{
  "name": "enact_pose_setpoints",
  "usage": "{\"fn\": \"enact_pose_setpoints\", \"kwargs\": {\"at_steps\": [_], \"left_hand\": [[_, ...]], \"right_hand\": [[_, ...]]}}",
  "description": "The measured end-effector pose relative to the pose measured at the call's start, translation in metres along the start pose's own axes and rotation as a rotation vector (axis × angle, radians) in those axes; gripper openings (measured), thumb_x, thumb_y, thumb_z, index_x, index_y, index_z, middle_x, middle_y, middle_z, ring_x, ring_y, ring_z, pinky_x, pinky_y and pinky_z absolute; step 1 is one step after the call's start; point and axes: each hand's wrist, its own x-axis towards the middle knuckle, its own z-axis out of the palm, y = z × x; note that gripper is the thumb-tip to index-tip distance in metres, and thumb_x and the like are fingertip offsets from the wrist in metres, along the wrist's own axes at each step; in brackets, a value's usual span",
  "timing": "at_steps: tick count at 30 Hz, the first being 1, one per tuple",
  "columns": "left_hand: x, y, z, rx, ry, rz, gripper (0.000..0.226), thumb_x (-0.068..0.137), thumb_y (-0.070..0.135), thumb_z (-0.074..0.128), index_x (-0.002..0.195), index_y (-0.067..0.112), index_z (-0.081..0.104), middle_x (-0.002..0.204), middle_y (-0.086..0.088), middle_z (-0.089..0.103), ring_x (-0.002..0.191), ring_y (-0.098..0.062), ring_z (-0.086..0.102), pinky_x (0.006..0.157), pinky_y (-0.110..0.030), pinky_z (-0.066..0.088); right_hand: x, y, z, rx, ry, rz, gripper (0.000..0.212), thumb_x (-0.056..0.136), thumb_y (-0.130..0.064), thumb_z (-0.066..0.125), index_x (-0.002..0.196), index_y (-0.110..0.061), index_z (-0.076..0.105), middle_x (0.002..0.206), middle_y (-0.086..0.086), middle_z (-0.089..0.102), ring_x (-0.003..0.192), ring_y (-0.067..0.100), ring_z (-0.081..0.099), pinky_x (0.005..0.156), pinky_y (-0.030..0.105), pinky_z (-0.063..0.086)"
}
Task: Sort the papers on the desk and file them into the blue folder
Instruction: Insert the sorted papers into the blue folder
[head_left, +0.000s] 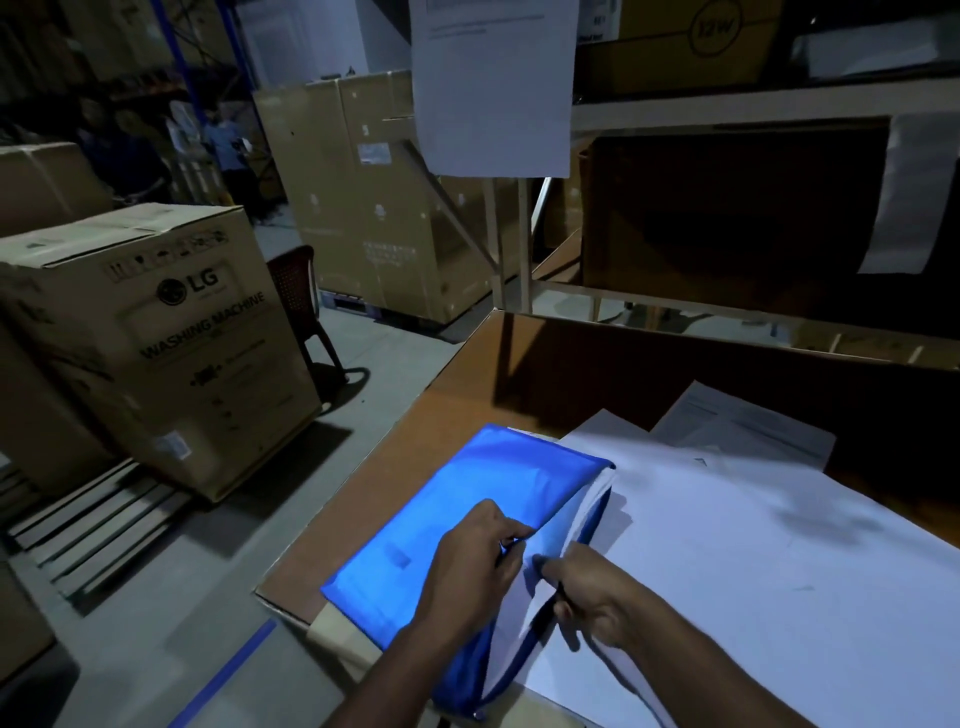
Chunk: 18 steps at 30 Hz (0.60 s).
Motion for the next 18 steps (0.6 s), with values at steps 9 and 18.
{"fn": "enact_pose_setpoints", "kwargs": {"at_steps": [9,18], "left_hand": [[-0.005,-0.013,0.000,-0.045,-0.040,0.044,0.014,0.100,0.032,0.064,0.111,0.030,0.073,0.098,0.013,0.054,0.096,-0.007,0.063,0.077,-0.030,0.055],[-0.005,-0.017,-0.002,-0.074,0.049,0.012,0.018,0.100,0.032,0.063,0.114,0.029,0.074,0.098,0.015,0.056,0.094,-0.003,0.061,0.076,-0.023,0.051]], "right_hand": [[0.010,-0.018,0.001,0.111,-0.129,0.099,0.023,0.103,0.002,0.035,0.116,-0.005,0.052,0.112,0.021,0.062,0.087,0.039,0.075,0.051,0.031,0.060],[0.023,0.004,0.020,0.222,0.171,-0.100,0.013,0.099,-0.009,0.057,0.107,0.002,0.056,0.093,0.023,0.072,0.068,0.032,0.075,0.059,0.039,0.061]]}}
